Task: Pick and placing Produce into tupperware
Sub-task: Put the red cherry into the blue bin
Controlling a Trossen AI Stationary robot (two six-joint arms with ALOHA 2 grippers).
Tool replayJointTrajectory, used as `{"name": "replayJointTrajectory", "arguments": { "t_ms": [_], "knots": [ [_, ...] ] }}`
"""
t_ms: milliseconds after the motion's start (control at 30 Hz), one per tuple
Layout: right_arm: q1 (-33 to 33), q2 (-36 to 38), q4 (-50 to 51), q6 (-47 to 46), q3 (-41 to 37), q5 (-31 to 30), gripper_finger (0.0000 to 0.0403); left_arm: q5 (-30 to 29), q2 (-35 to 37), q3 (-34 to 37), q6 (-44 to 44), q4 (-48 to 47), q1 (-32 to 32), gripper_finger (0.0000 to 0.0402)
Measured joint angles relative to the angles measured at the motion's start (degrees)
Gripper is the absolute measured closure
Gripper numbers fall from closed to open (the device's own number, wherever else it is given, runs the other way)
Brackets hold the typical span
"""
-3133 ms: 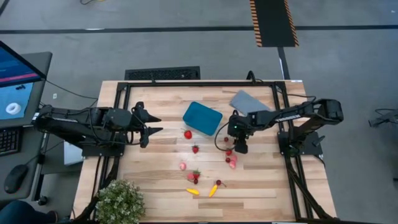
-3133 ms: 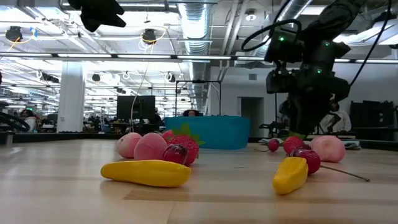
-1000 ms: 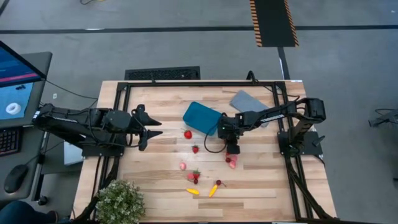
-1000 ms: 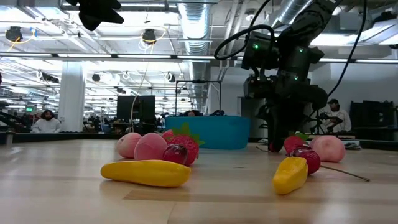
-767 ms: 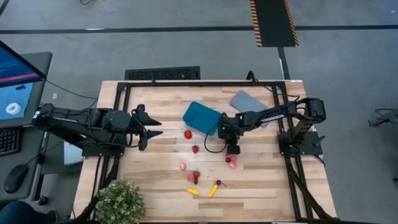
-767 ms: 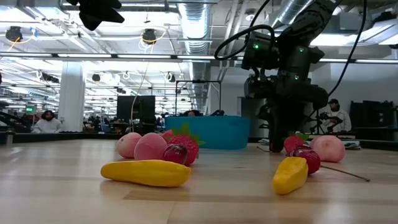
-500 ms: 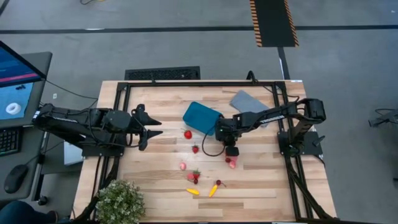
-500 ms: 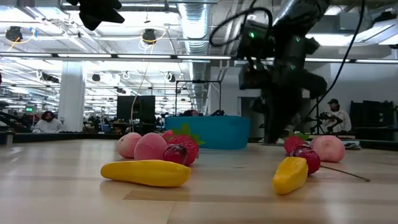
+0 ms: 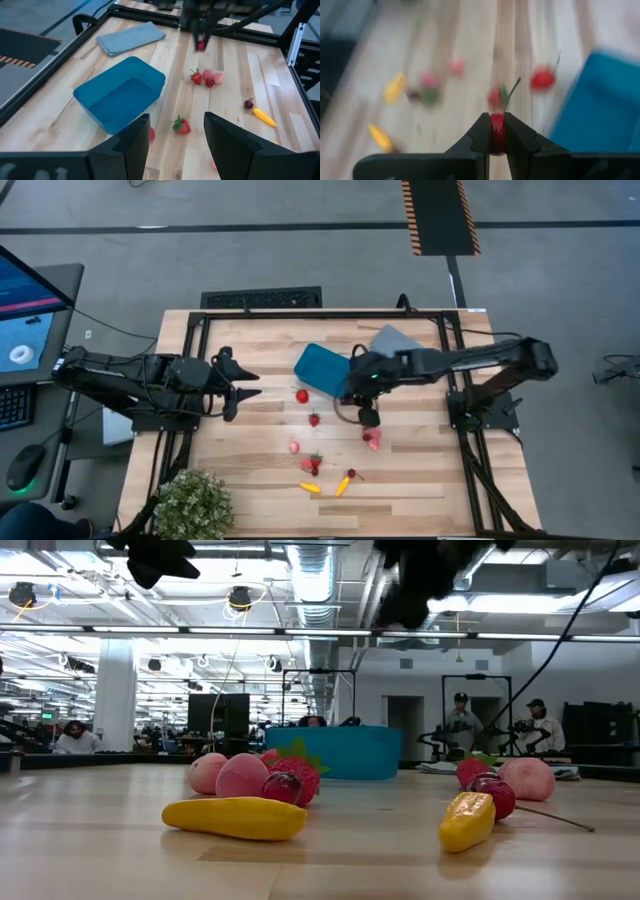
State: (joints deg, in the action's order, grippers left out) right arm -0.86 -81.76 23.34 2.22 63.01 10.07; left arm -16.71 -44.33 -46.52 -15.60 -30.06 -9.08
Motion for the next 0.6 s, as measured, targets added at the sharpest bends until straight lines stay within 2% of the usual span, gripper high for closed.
{"name": "replayJointTrajectory", "arguments": {
  "t_ms": [333, 500, 600],
  "knots": [
    [-2.14, 9.22, -13.13, -5.72, -0.01, 1.89, 0.0340, -0.20, 0.01, 0.00, 0.31, 0.02, 0.02, 0.0223],
    [-2.32, 11.74, -28.30, -11.62, -3.51, 7.31, 0.0340, -0.22, 0.00, 0.00, 0.33, -0.01, 0.02, 0.0223],
    [-2.21, 13.05, -41.29, -16.35, -7.12, 9.62, 0.0340, -0.22, 0.02, 0.00, 0.57, -0.02, 0.02, 0.0223]
  ]
}}
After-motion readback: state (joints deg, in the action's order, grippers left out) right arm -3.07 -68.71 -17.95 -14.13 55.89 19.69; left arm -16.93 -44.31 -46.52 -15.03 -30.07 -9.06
